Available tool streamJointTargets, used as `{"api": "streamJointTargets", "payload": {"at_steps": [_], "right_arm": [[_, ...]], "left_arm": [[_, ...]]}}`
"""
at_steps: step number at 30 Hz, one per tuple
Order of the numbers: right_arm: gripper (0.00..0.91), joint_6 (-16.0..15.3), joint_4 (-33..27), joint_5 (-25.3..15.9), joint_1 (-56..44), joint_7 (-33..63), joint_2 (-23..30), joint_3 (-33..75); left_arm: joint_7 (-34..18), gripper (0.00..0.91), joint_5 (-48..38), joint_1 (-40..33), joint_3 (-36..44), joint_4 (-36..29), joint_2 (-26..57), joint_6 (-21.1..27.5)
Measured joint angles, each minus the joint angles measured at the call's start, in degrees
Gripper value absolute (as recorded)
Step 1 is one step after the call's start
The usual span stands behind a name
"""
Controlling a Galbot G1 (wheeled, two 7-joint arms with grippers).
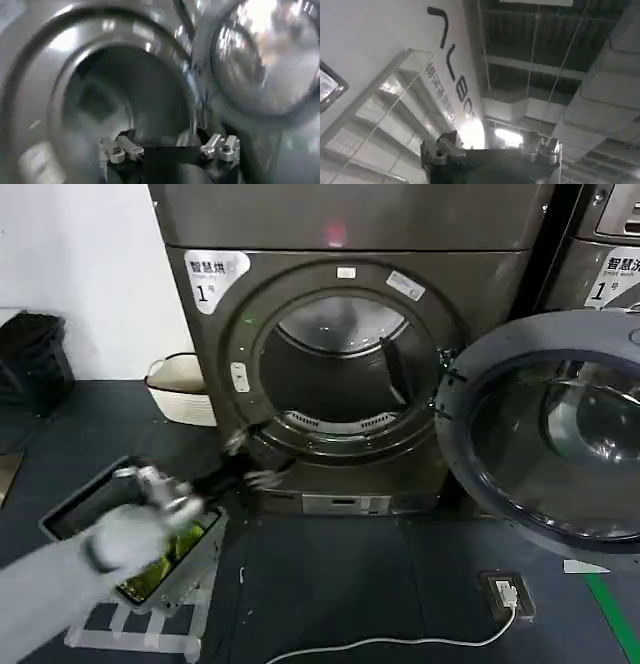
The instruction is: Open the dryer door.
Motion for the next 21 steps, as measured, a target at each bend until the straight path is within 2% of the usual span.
{"api": "streamJointTargets", "payload": {"at_steps": [4, 8, 11, 18, 21], "right_arm": [[0.907, 0.05, 0.16, -0.85, 1.66, -0.44, -0.55, -0.86], [0.907, 0.22, -0.56, -1.54, 3.00, -0.76, -1.02, -1.18], [0.907, 0.89, -1.33, -1.91, 3.64, -0.78, -1.18, -1.62], [0.907, 1.22, -2.67, -2.46, 5.12, -0.80, -1.42, -2.40], [0.907, 1.35, -2.90, -2.59, 5.18, -0.86, -1.41, -2.34]], "left_arm": [[3.79, 0.907, -0.37, 8.00, -7.60, -0.33, 7.82, 5.95], [7.65, 0.907, 1.70, 14.53, -15.92, 0.63, 14.24, 8.69], [10.37, 0.907, -0.47, 16.46, -19.58, 2.82, 18.08, 11.34], [19.66, 0.907, 5.63, 18.65, -22.74, 7.09, 25.46, 15.37], [22.36, 0.907, 5.54, 18.93, -23.57, 9.43, 26.85, 17.66]]}}
